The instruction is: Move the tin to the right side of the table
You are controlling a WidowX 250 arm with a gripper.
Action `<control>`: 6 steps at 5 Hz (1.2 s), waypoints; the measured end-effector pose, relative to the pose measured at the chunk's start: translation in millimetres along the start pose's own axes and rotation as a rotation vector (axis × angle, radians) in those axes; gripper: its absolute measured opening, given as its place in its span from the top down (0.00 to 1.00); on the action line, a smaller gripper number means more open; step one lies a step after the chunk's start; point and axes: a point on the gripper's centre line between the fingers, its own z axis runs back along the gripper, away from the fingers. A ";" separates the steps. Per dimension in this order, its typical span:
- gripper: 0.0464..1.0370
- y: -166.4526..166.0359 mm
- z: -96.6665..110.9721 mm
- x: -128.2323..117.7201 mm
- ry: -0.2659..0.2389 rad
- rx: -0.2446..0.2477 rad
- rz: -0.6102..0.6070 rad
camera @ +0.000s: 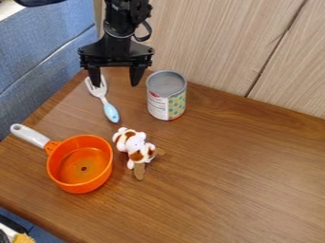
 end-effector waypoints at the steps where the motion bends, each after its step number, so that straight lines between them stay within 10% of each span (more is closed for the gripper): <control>1: 0.04 -0.3 -9.1 -6.3 0.034 0.015 0.000; 6: 0.04 -17.0 -37.5 65.0 0.167 -0.062 0.416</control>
